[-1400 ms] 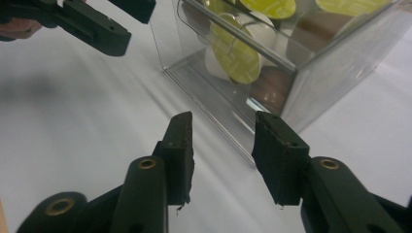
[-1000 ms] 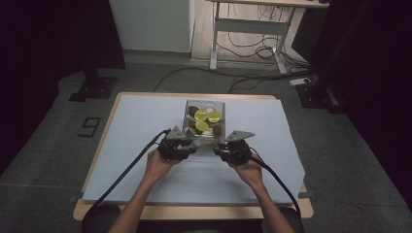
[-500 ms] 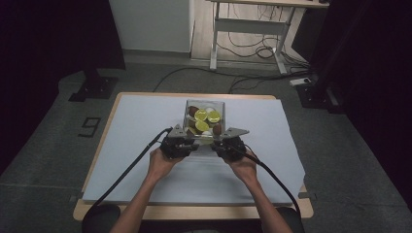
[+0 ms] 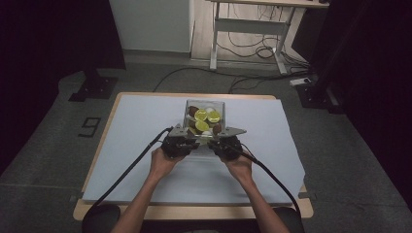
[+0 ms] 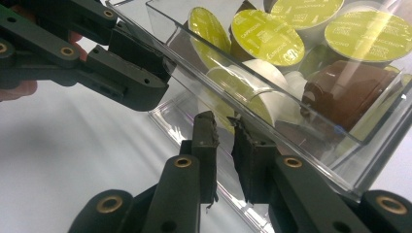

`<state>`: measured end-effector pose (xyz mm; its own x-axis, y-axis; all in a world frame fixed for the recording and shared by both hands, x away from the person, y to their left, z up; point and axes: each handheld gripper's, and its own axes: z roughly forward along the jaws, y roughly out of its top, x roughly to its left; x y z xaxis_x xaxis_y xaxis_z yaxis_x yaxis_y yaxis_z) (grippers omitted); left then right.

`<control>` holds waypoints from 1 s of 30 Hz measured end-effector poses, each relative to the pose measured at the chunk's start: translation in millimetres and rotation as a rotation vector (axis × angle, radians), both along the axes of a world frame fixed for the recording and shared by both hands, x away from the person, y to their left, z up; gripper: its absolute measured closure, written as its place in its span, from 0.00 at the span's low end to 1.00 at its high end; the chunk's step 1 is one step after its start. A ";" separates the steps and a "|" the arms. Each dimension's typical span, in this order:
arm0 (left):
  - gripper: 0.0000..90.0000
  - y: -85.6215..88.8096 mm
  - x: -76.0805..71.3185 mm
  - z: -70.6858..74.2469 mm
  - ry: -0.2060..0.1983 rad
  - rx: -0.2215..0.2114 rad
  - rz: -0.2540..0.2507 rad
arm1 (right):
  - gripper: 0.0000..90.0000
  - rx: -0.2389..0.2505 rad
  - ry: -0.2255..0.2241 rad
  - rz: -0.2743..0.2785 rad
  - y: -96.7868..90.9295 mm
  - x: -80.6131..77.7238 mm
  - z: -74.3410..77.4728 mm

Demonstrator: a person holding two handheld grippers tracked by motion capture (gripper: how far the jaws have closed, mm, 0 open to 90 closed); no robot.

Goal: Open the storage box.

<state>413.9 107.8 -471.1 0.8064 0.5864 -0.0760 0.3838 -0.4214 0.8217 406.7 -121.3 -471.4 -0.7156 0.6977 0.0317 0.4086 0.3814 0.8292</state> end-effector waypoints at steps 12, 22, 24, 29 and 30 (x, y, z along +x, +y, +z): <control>0.85 -0.7 -1.2 0.4 -0.015 0.006 0.010 | 0.89 0.014 0.014 0.009 -1.5 1.5 0.2; 0.85 -2.7 -6.2 1.2 -0.029 0.027 0.010 | 0.87 0.017 0.008 0.032 -2.7 0.6 0.5; 0.86 -2.6 -8.6 1.6 -0.034 0.037 0.004 | 0.87 0.013 0.004 0.042 -2.9 -1.3 0.7; 0.86 -1.9 -11.8 1.1 -0.037 0.034 0.001 | 0.87 0.012 0.006 0.046 -2.9 -3.9 0.9; 0.86 -1.7 -12.6 0.9 -0.036 0.031 0.000 | 0.87 0.012 0.006 0.052 -3.1 -5.1 0.9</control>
<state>401.3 106.1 -470.2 0.8085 0.5877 -0.0288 0.3544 -0.4473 0.8212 401.6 -124.4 -470.4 -0.7507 0.6592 0.0436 0.3931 0.3926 0.8315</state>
